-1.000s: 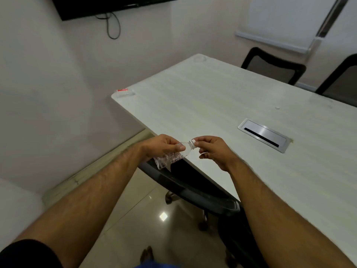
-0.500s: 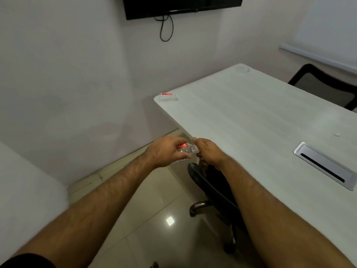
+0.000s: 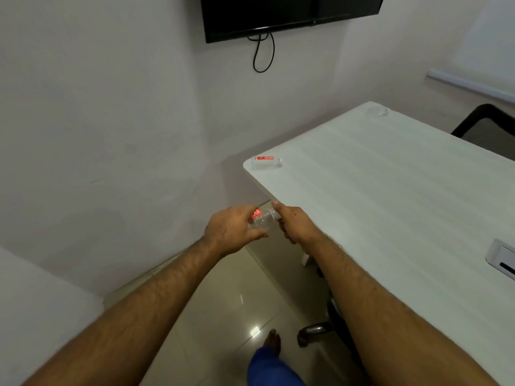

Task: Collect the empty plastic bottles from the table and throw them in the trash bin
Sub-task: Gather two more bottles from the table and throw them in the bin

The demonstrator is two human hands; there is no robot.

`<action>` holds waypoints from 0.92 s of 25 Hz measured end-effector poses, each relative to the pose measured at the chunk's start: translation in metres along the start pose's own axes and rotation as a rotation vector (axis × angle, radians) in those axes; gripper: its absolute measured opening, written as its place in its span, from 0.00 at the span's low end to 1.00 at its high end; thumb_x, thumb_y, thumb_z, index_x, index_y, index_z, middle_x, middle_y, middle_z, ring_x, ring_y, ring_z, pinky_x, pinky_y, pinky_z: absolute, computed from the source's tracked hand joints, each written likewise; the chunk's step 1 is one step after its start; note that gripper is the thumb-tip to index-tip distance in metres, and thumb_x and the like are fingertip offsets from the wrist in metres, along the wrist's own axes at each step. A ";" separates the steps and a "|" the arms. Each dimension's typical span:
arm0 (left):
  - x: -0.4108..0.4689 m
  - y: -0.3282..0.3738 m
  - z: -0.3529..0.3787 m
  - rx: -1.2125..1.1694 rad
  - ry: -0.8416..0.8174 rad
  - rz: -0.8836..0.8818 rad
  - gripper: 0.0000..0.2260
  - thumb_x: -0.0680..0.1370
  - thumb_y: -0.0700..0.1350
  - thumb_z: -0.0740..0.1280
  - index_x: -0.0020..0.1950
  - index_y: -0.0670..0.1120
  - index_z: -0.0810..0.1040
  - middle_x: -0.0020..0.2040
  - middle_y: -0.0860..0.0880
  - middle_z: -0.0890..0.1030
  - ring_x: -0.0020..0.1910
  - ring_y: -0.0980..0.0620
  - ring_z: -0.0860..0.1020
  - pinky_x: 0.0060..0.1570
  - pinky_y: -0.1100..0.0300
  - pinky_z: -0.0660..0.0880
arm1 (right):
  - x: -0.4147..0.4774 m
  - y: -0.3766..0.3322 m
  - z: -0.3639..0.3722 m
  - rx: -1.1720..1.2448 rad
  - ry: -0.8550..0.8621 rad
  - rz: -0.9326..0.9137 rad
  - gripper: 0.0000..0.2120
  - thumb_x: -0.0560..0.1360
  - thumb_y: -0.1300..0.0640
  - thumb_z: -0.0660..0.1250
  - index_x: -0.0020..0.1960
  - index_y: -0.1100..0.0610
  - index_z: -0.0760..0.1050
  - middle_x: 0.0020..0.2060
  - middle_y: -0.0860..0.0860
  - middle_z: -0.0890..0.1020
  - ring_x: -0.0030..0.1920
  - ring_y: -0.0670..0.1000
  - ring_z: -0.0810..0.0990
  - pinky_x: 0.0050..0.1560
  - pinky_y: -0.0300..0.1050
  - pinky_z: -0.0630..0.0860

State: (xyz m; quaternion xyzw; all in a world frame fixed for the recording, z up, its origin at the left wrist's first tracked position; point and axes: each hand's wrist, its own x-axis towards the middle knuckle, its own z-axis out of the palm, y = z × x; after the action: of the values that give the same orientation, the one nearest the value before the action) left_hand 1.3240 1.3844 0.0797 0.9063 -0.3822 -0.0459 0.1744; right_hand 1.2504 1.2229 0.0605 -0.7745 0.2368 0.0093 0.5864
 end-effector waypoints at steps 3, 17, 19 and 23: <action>0.053 -0.021 0.008 0.378 0.143 0.130 0.23 0.76 0.61 0.66 0.65 0.50 0.74 0.58 0.50 0.82 0.51 0.49 0.81 0.48 0.56 0.74 | 0.058 -0.009 -0.005 0.131 -0.038 0.250 0.25 0.79 0.37 0.55 0.36 0.56 0.70 0.26 0.49 0.69 0.24 0.45 0.64 0.27 0.39 0.63; 0.272 -0.116 0.030 -0.410 -0.285 -0.129 0.24 0.74 0.59 0.70 0.64 0.47 0.80 0.56 0.49 0.84 0.49 0.51 0.81 0.45 0.60 0.78 | 0.270 -0.027 -0.033 0.246 -0.032 0.506 0.22 0.80 0.39 0.57 0.42 0.57 0.73 0.27 0.51 0.71 0.25 0.45 0.67 0.28 0.38 0.67; 0.302 -0.133 0.033 -0.458 -0.349 -0.155 0.22 0.74 0.57 0.71 0.62 0.46 0.80 0.54 0.49 0.84 0.45 0.53 0.81 0.40 0.62 0.77 | 0.297 -0.028 -0.032 0.268 -0.026 0.585 0.23 0.79 0.37 0.57 0.40 0.56 0.73 0.27 0.50 0.71 0.25 0.45 0.68 0.27 0.35 0.67; 0.381 -0.174 0.040 -0.499 -0.357 -0.220 0.22 0.74 0.60 0.70 0.60 0.46 0.80 0.51 0.48 0.83 0.44 0.51 0.81 0.38 0.61 0.76 | 0.360 -0.022 -0.012 0.414 0.190 0.695 0.33 0.74 0.26 0.54 0.43 0.57 0.74 0.34 0.52 0.77 0.31 0.47 0.74 0.28 0.34 0.70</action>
State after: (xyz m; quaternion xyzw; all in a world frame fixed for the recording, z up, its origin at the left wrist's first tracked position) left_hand 1.7014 1.2155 0.0001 0.8491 -0.2834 -0.3150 0.3152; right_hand 1.5754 1.0882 -0.0215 -0.5114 0.5342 0.0874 0.6674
